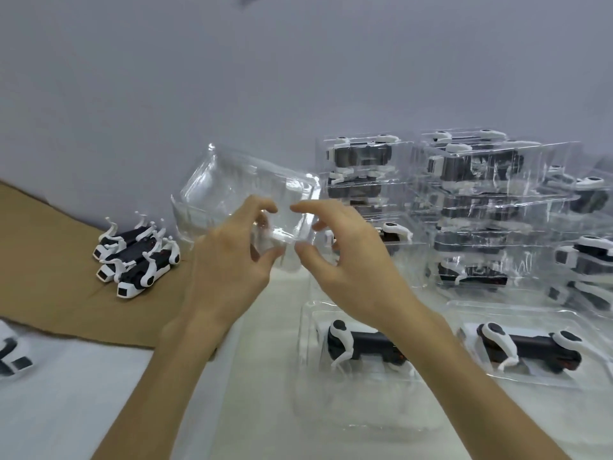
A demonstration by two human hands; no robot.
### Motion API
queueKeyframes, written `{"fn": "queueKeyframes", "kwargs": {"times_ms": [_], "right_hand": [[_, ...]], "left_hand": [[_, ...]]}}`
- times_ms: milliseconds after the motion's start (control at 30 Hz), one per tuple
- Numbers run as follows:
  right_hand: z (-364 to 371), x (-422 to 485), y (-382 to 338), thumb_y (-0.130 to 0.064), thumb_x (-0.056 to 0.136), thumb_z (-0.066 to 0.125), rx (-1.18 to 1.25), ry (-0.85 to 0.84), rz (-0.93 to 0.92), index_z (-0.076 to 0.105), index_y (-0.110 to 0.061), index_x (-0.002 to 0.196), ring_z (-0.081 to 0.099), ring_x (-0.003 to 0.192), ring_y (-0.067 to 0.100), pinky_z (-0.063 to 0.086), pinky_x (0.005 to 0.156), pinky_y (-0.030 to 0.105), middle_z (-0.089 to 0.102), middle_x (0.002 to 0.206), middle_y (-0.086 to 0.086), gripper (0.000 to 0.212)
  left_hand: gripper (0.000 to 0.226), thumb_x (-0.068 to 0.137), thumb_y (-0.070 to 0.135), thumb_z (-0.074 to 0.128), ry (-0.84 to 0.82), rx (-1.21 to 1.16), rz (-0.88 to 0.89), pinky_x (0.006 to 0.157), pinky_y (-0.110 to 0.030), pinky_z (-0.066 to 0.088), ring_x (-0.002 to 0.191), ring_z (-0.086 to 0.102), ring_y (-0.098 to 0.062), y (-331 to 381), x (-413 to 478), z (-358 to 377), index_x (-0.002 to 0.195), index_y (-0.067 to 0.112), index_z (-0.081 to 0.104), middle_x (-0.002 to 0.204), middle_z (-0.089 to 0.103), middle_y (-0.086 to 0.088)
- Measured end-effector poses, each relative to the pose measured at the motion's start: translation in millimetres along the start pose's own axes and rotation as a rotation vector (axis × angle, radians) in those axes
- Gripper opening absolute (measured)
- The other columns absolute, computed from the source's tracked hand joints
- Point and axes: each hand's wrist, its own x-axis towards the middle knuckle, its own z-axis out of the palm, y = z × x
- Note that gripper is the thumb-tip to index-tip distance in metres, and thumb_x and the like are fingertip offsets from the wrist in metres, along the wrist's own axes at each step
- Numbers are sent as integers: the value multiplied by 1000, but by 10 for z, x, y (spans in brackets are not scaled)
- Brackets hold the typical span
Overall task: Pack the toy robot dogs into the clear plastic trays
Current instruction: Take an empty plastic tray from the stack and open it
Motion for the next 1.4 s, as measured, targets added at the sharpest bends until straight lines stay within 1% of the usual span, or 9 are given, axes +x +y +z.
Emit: {"fn": "queueKeyframes", "kwargs": {"times_ms": [167, 367, 567, 700, 800, 900, 1000, 1267, 1400], "right_hand": [[33, -15, -32, -30, 94, 60, -6, 14, -31, 55, -28, 133, 45, 105, -2, 35, 90, 9, 52, 118, -25, 39], [123, -20, -77, -28, 90, 66, 5, 32, -53, 58, -26, 122, 56, 94, 7, 53, 78, 34, 47, 123, -16, 33], [62, 28, -111, -25, 94, 65, 190, 313, -57, 69, -17, 103, 59, 94, 6, 50, 75, 26, 58, 106, -10, 12], [-67, 69, -105, -27, 98, 64, 290, 310, -15, 71, -16, 98, 60, 85, 6, 48, 70, 19, 62, 95, -14, 13], [-121, 48, -85, -29, 100, 62, 398, 243, 104, 70, -19, 95, 63, 81, 9, 52, 73, 30, 64, 91, -14, 14], [-194, 47, -86, -32, 101, 57, 480, 197, 130, 67, -24, 88, 65, 83, 31, 54, 79, 55, 65, 84, -11, 18], [-284, 67, -78, -31, 100, 53, 493, 181, 94, 67, -17, 91, 62, 76, 26, 55, 77, 53, 61, 77, -17, 21], [-340, 65, -5, -24, 102, 56, 384, 55, 72, 65, -16, 103, 58, 63, 10, 50, 65, 34, 61, 87, -16, 13], [-447, 71, -10, -33, 101, 56, 355, 5, 71, 69, -7, 103, 56, 68, 40, 52, 68, 57, 63, 86, 0, 29]], "left_hand": [[69, 76, 14, 83, 38, 59, 113, 58, -29, 50, 60, 61, -4, 154, 52, -206, 129, 32, 42, 102, 59, 21], [76, 65, -12, 66, 96, 103, 266, 77, -24, 37, 74, 47, 10, 372, 67, -249, 128, 27, 51, 98, 57, 19], [55, 81, -8, 59, 77, -242, 381, 84, -25, 49, 90, 61, -8, 565, 39, -296, 122, 28, 63, 112, 62, 15], [61, 85, 3, 67, 333, -352, 243, 94, -27, 47, 113, 58, -16, 596, 82, -368, 137, 28, 48, 144, 43, -1], [71, 84, 27, 76, 517, -426, -123, 94, -16, 43, 118, 51, -4, 513, 168, -365, 142, 20, 36, 142, 41, -1], [53, 92, 32, 71, 322, -837, -351, 78, -23, 50, 98, 62, -8, 481, 275, -325, 135, 18, 43, 120, 56, 1], [37, 97, 29, 65, 253, -942, -328, 63, -22, 52, 78, 64, -8, 510, 313, -305, 126, 10, 53, 94, 65, 3], [14, 104, 13, 52, 184, -1125, -319, 85, -37, 61, 90, 74, -16, 656, 190, -264, 115, 9, 58, 90, 77, -1], [18, 104, 11, 50, 165, -1144, -375, 73, -31, 61, 90, 76, -21, 671, 158, -256, 110, 5, 66, 92, 78, -5]]}}
